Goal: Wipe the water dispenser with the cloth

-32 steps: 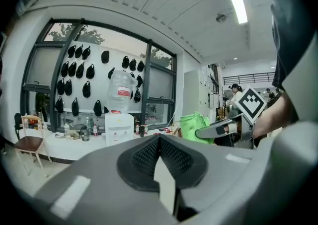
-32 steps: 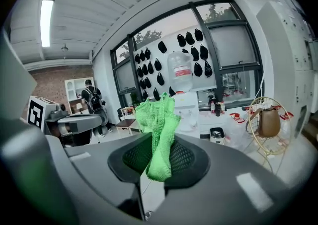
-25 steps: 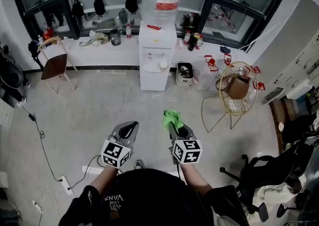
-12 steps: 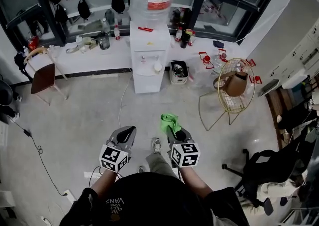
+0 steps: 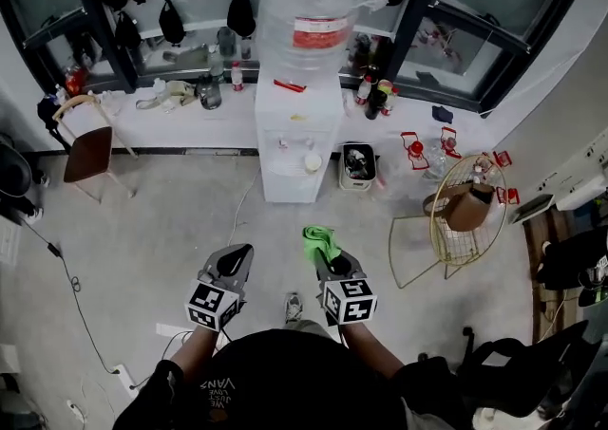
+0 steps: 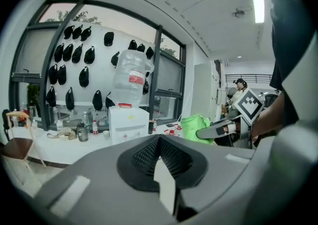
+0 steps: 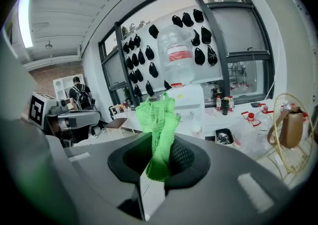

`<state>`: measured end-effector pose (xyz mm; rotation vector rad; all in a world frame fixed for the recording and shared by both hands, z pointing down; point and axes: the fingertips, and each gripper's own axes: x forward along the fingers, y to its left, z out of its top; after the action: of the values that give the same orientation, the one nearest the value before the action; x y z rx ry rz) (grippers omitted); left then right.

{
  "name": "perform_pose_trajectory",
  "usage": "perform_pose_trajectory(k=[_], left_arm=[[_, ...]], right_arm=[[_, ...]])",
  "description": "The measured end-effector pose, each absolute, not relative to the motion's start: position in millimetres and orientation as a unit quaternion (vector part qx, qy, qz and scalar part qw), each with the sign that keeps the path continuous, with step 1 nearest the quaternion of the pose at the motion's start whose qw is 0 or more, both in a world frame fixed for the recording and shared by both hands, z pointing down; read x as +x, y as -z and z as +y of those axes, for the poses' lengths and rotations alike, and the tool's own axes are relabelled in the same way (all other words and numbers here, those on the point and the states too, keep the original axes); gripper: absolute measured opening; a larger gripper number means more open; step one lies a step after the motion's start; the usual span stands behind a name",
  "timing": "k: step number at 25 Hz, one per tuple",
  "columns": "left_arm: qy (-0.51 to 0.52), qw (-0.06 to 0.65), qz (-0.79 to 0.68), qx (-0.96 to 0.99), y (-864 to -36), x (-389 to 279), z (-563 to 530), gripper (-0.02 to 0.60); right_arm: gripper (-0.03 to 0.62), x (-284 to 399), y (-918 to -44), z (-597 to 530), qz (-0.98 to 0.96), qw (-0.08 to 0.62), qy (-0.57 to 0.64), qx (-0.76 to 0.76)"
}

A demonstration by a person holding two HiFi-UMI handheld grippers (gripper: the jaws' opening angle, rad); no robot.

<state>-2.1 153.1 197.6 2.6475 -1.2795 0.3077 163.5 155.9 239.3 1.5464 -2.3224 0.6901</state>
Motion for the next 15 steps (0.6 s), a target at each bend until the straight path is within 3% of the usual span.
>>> perform_pose_trajectory(k=[15], left_arm=[[-0.109, 0.135, -0.483, 0.858, -234, -30, 53, -0.002]], right_arm=[[0.081, 126, -281, 36, -0.831, 0.171, -0.256, 0.464]])
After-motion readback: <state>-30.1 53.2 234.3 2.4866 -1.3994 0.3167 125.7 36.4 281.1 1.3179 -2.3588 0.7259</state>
